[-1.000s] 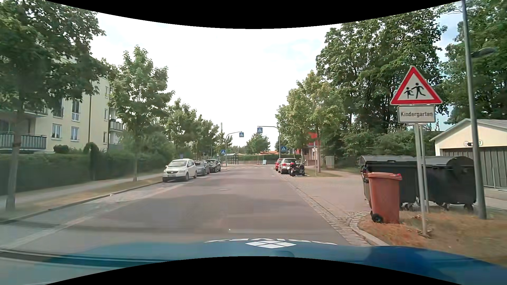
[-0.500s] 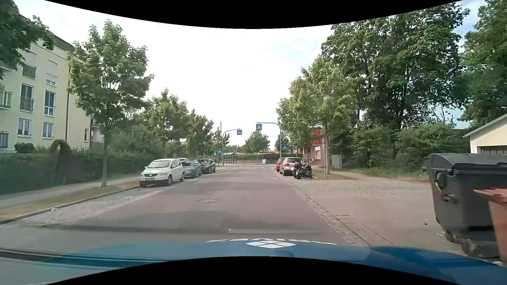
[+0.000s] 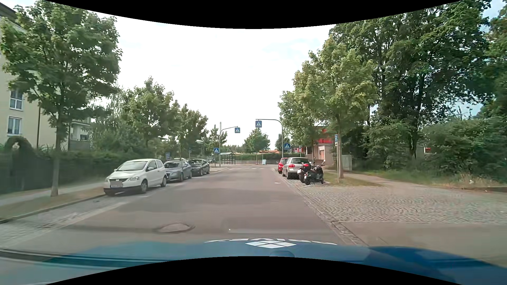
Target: Follow the waypoints while adhering to traffic rules and regulations
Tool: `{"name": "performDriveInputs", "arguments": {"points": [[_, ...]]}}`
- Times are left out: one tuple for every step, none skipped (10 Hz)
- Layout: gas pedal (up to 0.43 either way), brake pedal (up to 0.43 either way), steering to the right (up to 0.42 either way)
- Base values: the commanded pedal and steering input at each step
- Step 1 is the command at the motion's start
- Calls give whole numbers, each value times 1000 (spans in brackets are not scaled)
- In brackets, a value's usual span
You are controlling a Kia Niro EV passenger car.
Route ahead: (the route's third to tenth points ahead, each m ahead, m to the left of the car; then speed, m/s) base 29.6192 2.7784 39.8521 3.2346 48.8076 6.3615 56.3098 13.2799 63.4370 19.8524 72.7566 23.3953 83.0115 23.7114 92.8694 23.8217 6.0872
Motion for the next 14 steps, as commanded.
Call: {"name": "performDriveInputs", "arguments": {"points": [[138,0,-5],[150,0,-5],[150,0,-5],[150,0,-5],[157,0,-5],[157,0,-5],[157,0,-5],[157,0,-5],[157,0,-6],[157,0,-8],[157,0,-9],[157,0,-9],[157,0,-9],[157,0,-9]]}}
